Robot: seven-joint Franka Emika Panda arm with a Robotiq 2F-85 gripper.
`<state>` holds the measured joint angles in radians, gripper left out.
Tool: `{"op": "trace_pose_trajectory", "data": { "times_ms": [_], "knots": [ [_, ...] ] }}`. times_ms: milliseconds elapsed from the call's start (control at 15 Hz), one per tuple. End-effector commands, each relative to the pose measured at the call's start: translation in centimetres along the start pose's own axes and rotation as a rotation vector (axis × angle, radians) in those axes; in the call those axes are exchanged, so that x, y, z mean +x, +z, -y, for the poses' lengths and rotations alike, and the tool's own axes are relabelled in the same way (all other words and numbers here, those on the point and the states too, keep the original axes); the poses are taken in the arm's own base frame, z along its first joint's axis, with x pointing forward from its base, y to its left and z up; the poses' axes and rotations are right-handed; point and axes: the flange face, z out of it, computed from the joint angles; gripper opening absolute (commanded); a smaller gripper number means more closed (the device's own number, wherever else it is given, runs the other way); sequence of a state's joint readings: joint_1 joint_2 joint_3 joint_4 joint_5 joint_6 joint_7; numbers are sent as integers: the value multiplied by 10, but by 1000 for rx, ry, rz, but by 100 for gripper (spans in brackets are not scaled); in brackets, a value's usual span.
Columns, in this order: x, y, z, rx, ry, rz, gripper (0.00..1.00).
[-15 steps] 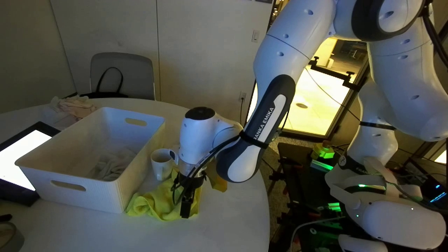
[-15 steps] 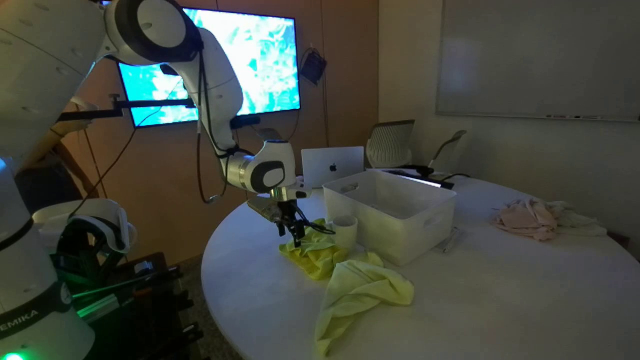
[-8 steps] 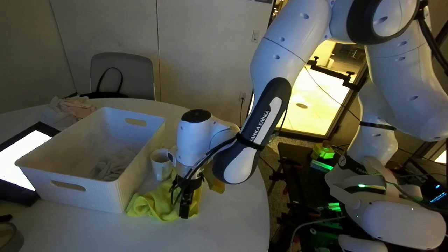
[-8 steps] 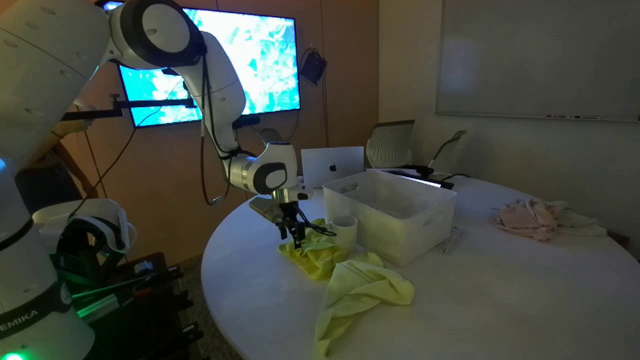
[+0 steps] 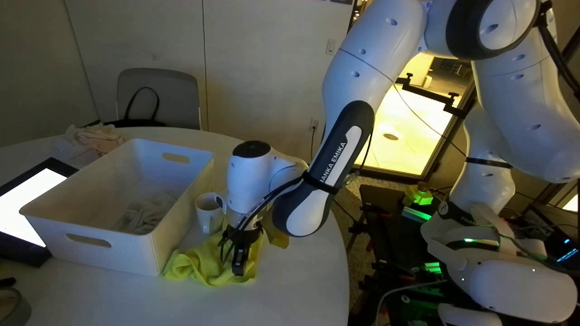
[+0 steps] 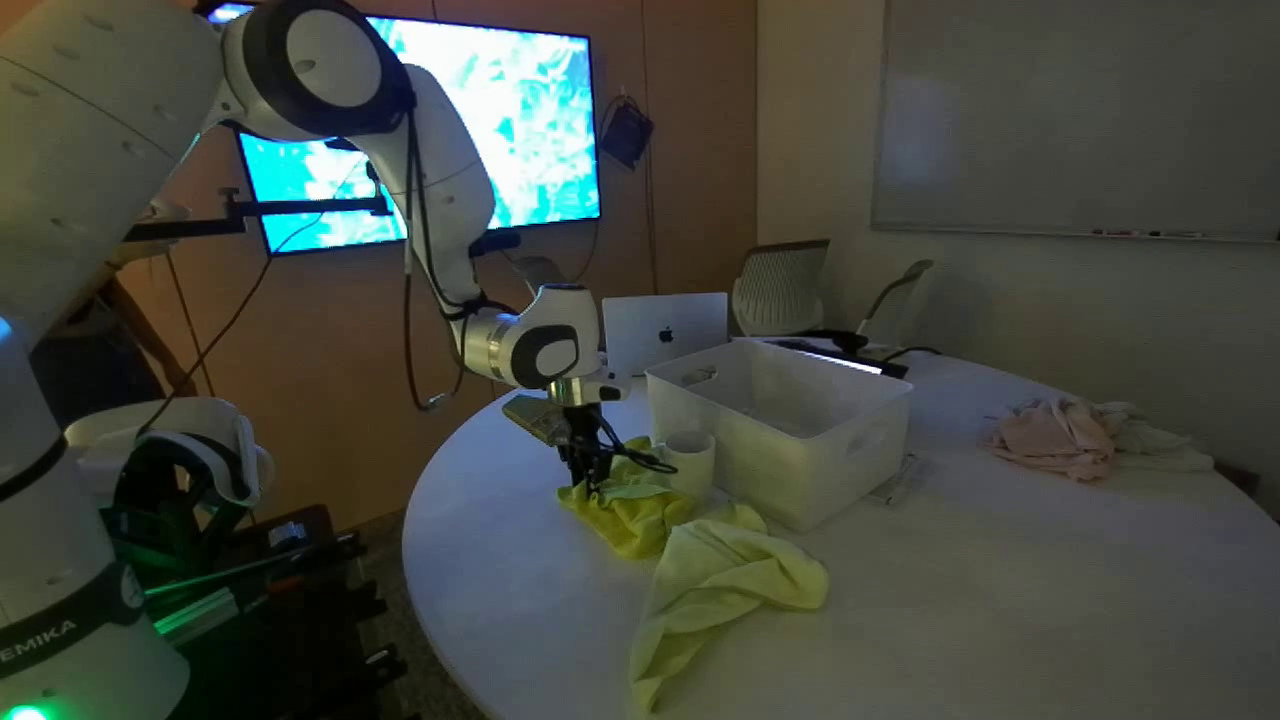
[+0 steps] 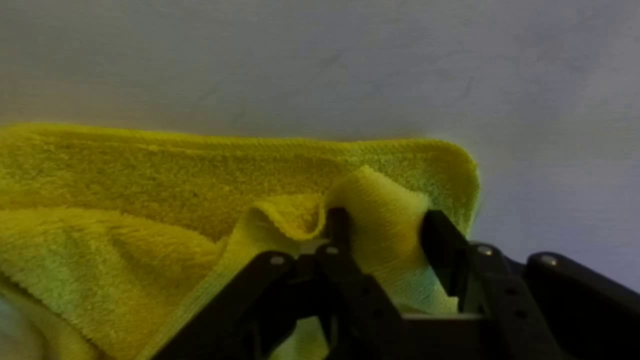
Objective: Pick up the yellow towel put it in the basket, pick up a black masking tape put it in the cup, pick up the light yellow towel put it in the basket, pick up the marker put it in the cup, pick up the white-brown towel put it in the basket and pick up the object put it in the cup
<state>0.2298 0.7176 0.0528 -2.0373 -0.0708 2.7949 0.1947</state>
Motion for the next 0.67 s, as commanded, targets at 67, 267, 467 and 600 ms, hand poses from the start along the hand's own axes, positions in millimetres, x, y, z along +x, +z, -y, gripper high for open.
{"op": "trace_pose_trajectory", "data": {
  "times_ms": [67, 267, 467, 600],
  "knots": [
    [6, -5, -1, 0, -1, -5, 7],
    [6, -5, -1, -1, 0, -8, 0],
    [8, -18, -4, -37, 22, -74, 2],
    [11, -36, -11, -57, 45, -144, 2]
  ]
}}
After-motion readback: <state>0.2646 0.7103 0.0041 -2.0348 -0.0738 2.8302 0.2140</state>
